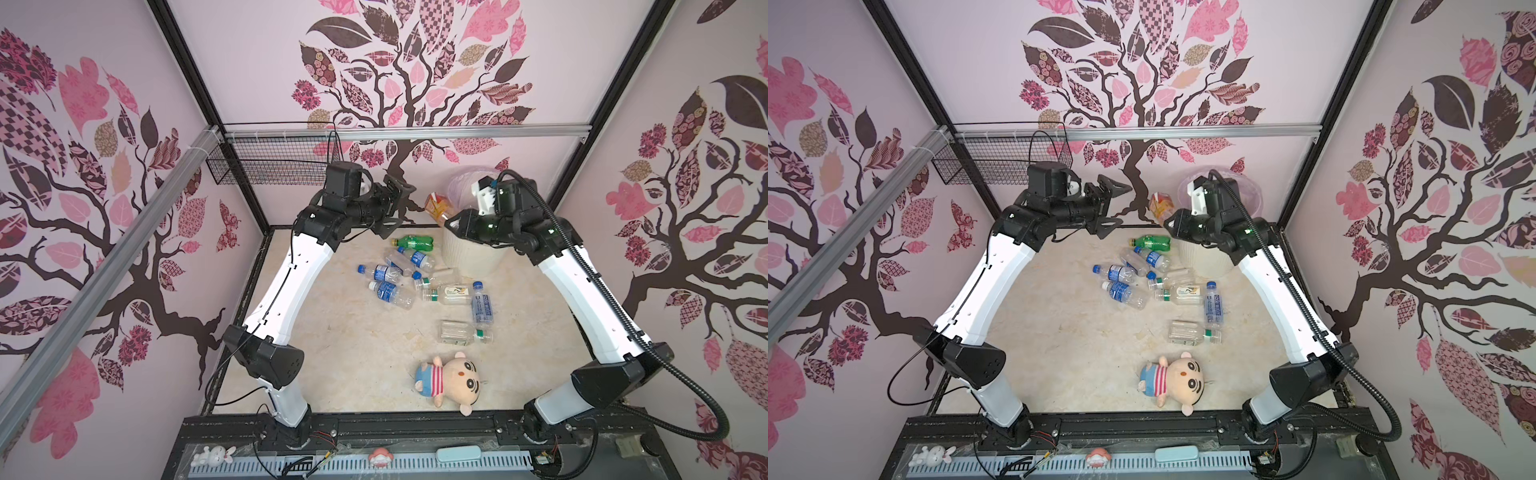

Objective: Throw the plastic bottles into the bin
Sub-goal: 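Carry the red-and-gold bottle with the right gripper over the bin and release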

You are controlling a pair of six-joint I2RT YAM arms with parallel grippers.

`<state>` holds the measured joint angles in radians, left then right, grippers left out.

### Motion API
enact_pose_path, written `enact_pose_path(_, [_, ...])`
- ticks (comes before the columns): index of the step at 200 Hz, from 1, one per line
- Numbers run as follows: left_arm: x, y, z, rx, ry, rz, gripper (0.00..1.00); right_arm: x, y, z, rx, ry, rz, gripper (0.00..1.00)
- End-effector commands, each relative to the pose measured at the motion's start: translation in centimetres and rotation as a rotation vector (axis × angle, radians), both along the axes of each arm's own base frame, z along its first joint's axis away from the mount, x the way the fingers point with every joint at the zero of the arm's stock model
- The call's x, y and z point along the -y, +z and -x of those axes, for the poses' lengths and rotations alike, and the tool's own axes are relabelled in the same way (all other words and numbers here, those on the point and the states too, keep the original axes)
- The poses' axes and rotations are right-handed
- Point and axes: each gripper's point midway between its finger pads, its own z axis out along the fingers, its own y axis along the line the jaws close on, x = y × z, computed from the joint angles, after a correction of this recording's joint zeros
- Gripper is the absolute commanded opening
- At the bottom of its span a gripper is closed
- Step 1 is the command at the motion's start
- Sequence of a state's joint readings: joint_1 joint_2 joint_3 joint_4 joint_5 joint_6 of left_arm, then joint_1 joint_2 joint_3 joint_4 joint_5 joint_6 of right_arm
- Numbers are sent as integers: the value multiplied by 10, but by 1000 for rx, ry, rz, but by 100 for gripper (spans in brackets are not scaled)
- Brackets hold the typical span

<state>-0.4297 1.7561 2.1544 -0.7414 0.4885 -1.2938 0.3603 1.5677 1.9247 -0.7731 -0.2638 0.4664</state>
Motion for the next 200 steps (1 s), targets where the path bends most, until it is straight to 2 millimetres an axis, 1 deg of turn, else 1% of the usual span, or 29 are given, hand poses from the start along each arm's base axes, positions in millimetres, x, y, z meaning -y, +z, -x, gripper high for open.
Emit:
enact_pose_path(1, [6, 1, 6, 40, -49, -52, 97, 29, 41, -11, 103, -117, 72, 21])
enact_pose_path(6, [9, 2, 8, 45, -57, -51, 97, 35, 46, -14, 117, -148, 94, 21])
enact_pose_path(10, [10, 4, 8, 53, -61, -49, 97, 41, 58, -15, 145, -173, 102, 21])
enact_pose_path(28, [22, 13, 16, 91, -104, -47, 97, 62, 96, -16, 239, -281, 138, 21])
enact_pose_path(48, [34, 22, 26, 131, -145, -56, 97, 86, 137, -10, 354, -393, 148, 22])
enact_pose_path(57, [38, 26, 29, 148, -160, -55, 97, 94, 153, -5, 402, -433, 145, 22])
enact_pose_path(68, [45, 32, 34, 172, -179, -52, 97, 104, 168, 0, 453, -479, 138, 23])
enact_pose_path(87, [51, 42, 40, 215, -199, -47, 97, 115, 193, 14, 536, -527, 113, 23])
enact_pose_path(101, [53, 48, 43, 238, -211, -46, 97, 118, 208, 21, 586, -535, 87, 24])
enact_pose_path(112, [52, 49, 45, 243, -216, -50, 97, 116, 213, 22, 608, -525, 72, 25])
enact_pose_path(123, [51, 49, 47, 248, -219, -60, 97, 113, 206, 16, 602, -517, 77, 26])
enact_pose_path(134, [50, 47, 48, 244, -220, -68, 97, 112, 185, 1, 555, -533, 109, 26])
enact_pose_path(138, [50, 46, 48, 240, -222, -70, 97, 111, 175, -6, 531, -539, 125, 26])
enact_pose_path(146, [49, 44, 49, 234, -226, -76, 97, 110, 148, -22, 466, -546, 168, 26])
enact_pose_path(147, [50, 44, 50, 233, -228, -75, 97, 109, 143, -27, 455, -545, 174, 26])
enact_pose_path(160, [46, 42, 51, 231, -227, -85, 97, 105, 91, -55, 313, -537, 237, 28])
enact_pose_path(164, [45, 43, 52, 232, -226, -86, 97, 105, 77, -62, 270, -541, 256, 32])
enact_pose_path(166, [44, 41, 51, 229, -227, -87, 97, 105, 71, -65, 249, -544, 264, 36])
enact_pose_path(173, [42, 40, 52, 223, -224, -88, 97, 108, 54, -72, 187, -560, 292, 55])
enact_pose_path(176, [41, 39, 52, 219, -224, -88, 97, 110, 49, -75, 165, -571, 303, 61])
enact_pose_path(178, [41, 39, 52, 219, -225, -88, 97, 111, 48, -76, 157, -579, 308, 65])
enact_pose_path(182, [39, 38, 52, 216, -223, -89, 97, 113, 47, -77, 143, -591, 316, 70])
enact_pose_path(189, [36, 38, 53, 214, -220, -92, 97, 115, 50, -76, 136, -602, 320, 75])
enact_pose_path(200, [33, 36, 54, 213, -215, -97, 97, 115, 63, -74, 158, -604, 300, 84])
